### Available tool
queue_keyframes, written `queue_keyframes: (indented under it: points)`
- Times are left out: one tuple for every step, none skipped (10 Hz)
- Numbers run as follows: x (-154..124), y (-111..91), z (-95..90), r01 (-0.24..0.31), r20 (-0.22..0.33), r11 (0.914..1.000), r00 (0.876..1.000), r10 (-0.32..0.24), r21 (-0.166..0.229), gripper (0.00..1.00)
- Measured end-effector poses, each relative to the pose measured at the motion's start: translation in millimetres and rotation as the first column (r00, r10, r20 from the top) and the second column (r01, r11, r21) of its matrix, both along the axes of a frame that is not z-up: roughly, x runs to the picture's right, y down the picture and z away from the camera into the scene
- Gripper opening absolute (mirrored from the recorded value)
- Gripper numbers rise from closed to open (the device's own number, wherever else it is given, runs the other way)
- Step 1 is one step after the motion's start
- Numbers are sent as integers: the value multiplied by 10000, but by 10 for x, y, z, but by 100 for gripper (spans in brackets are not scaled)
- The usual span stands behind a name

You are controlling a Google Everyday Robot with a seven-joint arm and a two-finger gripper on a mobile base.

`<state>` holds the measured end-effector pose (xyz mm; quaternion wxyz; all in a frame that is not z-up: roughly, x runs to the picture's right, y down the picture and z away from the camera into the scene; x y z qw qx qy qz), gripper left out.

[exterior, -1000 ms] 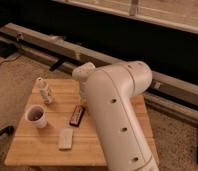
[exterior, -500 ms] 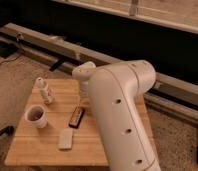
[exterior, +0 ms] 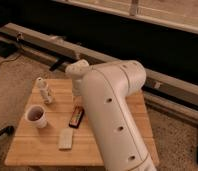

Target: Push the eraser across the table

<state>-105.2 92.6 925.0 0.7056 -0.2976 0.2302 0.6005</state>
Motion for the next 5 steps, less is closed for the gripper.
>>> queue_keyframes:
  points:
    - [-14,95,-81,62,30,10000,10000,-62,-17,69]
    - [-26,181,-157,127,64,9999,9999,-126,-33,69]
    - [15,267,-229,152,56,9999,9999,-152,-77,69]
    - [85,375,-331,165,12,9998,9999,-165,-130,69]
    - [106,455,-401,221,-16,9996,9998,-221,-157,69]
